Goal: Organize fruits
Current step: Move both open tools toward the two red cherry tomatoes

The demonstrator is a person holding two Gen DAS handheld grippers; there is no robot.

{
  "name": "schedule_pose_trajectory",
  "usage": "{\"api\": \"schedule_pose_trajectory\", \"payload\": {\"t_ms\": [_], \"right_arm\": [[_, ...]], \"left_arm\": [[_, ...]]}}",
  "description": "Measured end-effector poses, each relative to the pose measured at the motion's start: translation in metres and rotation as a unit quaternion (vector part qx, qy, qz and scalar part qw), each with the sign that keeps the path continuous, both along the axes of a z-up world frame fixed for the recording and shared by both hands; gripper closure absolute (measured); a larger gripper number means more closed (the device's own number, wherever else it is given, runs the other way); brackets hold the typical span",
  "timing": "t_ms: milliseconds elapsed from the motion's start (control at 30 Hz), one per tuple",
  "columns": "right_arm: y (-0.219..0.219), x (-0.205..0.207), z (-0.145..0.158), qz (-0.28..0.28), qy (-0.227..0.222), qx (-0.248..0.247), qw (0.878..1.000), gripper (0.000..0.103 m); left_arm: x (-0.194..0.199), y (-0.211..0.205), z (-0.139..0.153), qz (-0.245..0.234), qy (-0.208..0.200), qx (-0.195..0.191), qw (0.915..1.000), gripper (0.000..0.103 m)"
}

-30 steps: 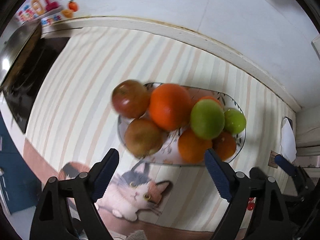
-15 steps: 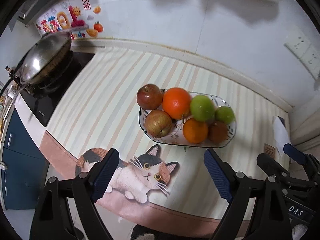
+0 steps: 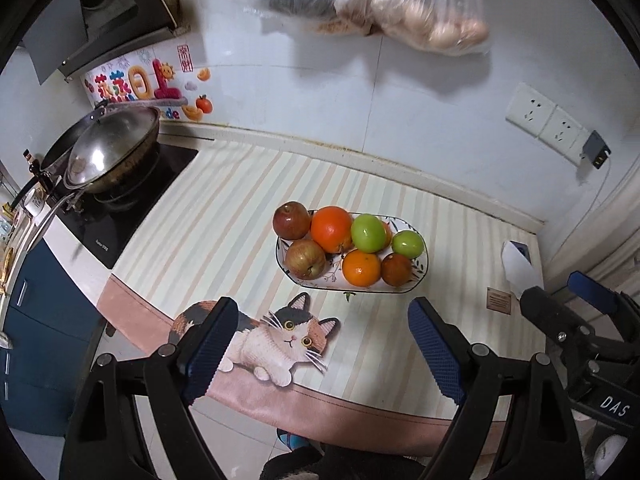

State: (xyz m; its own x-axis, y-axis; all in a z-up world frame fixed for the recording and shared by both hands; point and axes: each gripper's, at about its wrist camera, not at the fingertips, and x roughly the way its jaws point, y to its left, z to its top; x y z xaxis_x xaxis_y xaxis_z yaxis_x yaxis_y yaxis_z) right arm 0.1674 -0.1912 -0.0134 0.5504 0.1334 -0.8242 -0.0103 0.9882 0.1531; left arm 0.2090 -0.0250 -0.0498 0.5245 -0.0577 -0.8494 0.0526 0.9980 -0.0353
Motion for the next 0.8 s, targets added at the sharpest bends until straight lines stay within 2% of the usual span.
{"api": "schedule_pose_trajectory", "payload": {"t_ms": [333,800], "right_arm": [[0.009,-0.036,0.039,-0.001,-0.031,-0.003,1.0,0.007],[-0.003,-0.047,0.033,-0.021,-0.025,0.024,0.999,0.007]], "left_arm": [[-0.029,0.004,0.022,-0.005,-0.017,-0.009,0.9998,0.016],[-0.031,-0.002,0.011,-0.001,-0.003,0.0,1.0,0.016]]}}
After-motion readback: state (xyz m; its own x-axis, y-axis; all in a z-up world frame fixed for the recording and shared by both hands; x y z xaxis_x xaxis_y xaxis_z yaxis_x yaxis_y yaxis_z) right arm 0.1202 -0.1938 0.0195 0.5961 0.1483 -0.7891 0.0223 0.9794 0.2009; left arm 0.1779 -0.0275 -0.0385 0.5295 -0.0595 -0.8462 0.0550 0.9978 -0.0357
